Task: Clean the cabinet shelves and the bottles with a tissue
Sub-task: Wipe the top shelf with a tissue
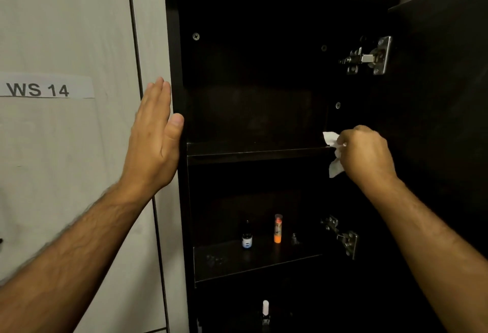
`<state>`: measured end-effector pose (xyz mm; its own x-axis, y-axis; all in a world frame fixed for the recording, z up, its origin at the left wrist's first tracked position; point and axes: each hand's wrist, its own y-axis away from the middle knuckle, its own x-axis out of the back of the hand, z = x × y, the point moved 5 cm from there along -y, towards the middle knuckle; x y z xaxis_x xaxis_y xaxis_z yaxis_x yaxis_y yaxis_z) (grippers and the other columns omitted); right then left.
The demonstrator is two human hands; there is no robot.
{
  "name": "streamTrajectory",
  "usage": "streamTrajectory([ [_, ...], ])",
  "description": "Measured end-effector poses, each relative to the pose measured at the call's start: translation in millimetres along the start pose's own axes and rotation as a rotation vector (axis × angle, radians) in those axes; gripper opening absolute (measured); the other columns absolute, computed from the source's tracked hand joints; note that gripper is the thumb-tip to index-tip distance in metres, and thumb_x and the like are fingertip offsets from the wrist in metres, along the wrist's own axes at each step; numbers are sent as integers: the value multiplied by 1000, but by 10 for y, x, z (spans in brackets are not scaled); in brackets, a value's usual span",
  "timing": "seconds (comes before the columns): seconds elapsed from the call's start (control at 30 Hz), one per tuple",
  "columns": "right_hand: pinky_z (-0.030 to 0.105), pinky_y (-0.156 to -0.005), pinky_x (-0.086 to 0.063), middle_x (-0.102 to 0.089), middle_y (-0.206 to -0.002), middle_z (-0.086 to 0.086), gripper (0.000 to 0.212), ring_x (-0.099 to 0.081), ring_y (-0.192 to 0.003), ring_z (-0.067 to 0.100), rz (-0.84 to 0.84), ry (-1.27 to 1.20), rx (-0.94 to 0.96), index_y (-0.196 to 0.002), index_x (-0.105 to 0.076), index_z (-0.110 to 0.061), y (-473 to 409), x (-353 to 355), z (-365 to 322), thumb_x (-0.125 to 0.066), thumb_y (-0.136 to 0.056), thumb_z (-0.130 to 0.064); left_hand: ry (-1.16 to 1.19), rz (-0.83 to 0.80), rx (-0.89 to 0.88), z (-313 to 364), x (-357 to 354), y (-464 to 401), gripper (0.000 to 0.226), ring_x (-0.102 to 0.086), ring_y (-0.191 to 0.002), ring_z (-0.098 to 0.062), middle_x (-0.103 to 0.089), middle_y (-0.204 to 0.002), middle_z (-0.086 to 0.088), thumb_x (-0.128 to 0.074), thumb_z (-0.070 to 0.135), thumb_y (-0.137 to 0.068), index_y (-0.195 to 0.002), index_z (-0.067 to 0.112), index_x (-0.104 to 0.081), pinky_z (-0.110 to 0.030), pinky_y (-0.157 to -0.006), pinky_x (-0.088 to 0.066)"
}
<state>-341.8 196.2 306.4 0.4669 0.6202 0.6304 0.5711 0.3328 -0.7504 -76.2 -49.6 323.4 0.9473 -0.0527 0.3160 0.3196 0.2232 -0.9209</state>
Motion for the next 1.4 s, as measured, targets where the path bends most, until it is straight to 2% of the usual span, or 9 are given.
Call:
streamTrajectory([
  [0.07, 34, -68, -53, -59, -99, 14, 12, -61, -86, 30, 87, -48, -6, -92, -70, 0, 107, -86, 20, -63, -84, 7, -7, 4, 14, 29, -44, 32, 79, -7, -149, -11, -13, -162, -4, -6, 65, -95, -154, 12, -15, -24, -121, -5],
  [0.17, 29, -70, -43, -62, -98, 11, 13, -57, -95, 28, 205, -163, 4, -90, -71, 1, 226, -122, -29, -60, -86, 5, -28, 13, 32, 92, -90, 108, 75, -8, -149, -14, -13, -161, -6, -9, 60, -97, -153, 10, -15, -23, -120, -4],
  [0.3, 27, -65, -40, -66, -86, 2, 11, -56, -87, 24, 296, -267, 115, -81, -75, -8, 337, -143, -240, -67, -87, -5, -74, 12, 77, 174, -121, 235, 72, -6, -149, -14, -12, -162, -6, -11, 54, -96, -153, 11, -14, -14, -116, 0],
  [0.4, 24, -63, -38, -66, -81, -1, 9, -52, -82, 20, 307, -342, 212, -77, -76, -10, 362, -156, -514, -70, -84, -6, -122, 7, 94, 194, -103, 310, 73, -6, -149, -13, -12, -162, -5, -10, 56, -96, -154, 11, -14, -16, -117, 0],
  [0.57, 7, -64, -32, -61, -80, -6, 11, -43, -82, 8, 229, -525, 322, -76, -75, -10, 396, -250, -1015, -69, -86, -8, -221, -13, 139, 164, -29, 472, 73, -3, -149, -10, -9, -162, -3, -9, 56, -96, -154, 12, -13, -14, -116, 3],
  [0.73, 31, -57, -50, -63, -78, -1, 9, -54, -77, 19, 239, -543, 475, -74, -74, -8, 477, -234, -1486, -72, -81, -3, -289, -37, 176, 76, 75, 606, 74, -3, -149, -11, -9, -162, -3, -10, 56, -96, -154, 11, -14, -20, -118, 0],
  [0.97, 32, -55, -52, -62, -79, 1, 6, -54, -74, 18, 206, -537, 576, -76, -75, -8, 582, -283, -2065, -76, -77, -3, -296, -52, 193, -27, 194, 683, 74, -1, -149, -8, -9, -162, -1, -11, 57, -95, -154, 13, -14, -16, -116, 3],
  [1.1, 28, -61, -51, -66, -84, 1, 6, -55, -77, 17, 208, -509, 591, -84, -77, -9, 685, -299, -2321, -76, -79, -6, -271, -83, 185, -107, 251, 736, 73, -1, -148, -7, -9, -162, -1, -11, 57, -95, -154, 14, -14, -19, -117, 1],
  [1.4, 28, -66, -55, -68, -88, 2, 13, -60, -80, 17, 211, -555, 503, -90, -76, -8, 1012, -301, -2421, -78, -78, -5, -183, -176, 201, -332, 379, 1028, 74, -2, -148, -4, -12, -161, 4, -11, 60, -93, -154, 17, -16, -21, -118, -2],
])
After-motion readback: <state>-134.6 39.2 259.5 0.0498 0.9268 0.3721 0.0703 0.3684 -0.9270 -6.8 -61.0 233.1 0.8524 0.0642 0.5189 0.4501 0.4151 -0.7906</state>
